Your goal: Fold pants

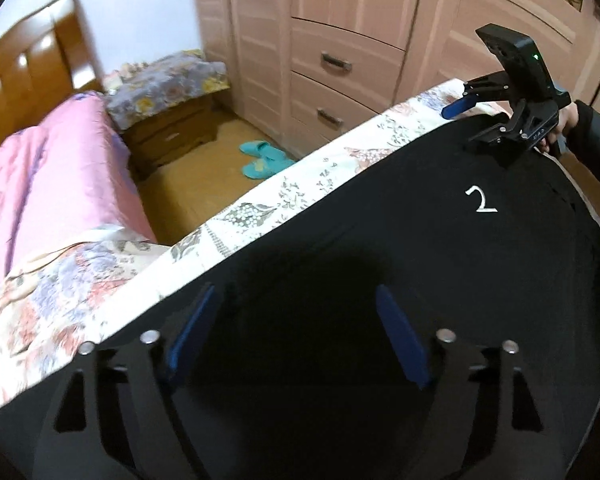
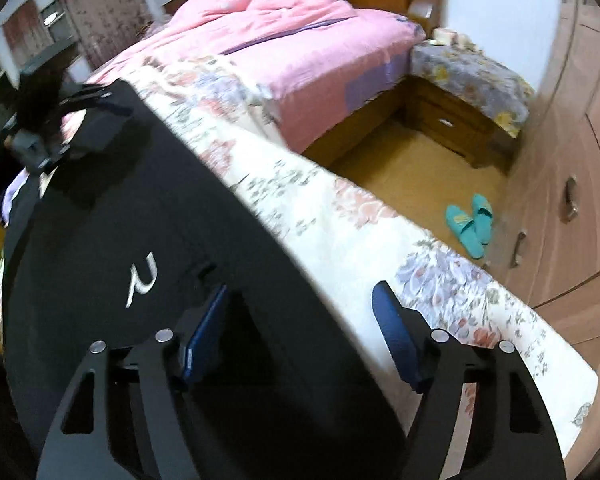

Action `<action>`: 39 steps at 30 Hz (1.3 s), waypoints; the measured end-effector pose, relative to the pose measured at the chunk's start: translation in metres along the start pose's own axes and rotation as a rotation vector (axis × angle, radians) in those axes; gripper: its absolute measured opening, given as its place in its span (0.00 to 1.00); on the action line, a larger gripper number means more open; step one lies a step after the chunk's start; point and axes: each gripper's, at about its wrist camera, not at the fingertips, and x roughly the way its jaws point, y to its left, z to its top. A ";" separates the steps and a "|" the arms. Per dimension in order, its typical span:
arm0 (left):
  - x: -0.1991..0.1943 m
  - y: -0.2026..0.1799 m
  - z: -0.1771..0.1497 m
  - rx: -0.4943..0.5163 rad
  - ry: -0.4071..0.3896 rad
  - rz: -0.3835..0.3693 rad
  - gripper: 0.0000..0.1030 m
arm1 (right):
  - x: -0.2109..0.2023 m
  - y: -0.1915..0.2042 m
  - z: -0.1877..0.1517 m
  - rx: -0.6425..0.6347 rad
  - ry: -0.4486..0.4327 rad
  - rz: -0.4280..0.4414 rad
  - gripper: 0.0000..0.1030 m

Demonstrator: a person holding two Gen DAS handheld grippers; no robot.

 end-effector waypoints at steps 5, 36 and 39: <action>0.007 0.008 0.011 0.032 0.016 -0.069 0.62 | -0.010 0.016 -0.007 -0.076 -0.007 0.005 0.13; -0.199 -0.169 -0.088 0.377 -0.167 0.313 0.12 | -0.189 0.201 -0.104 -0.234 -0.413 -0.271 0.08; -0.230 -0.228 -0.135 0.402 -0.185 0.348 0.12 | -0.204 0.230 -0.143 -0.232 -0.433 -0.269 0.08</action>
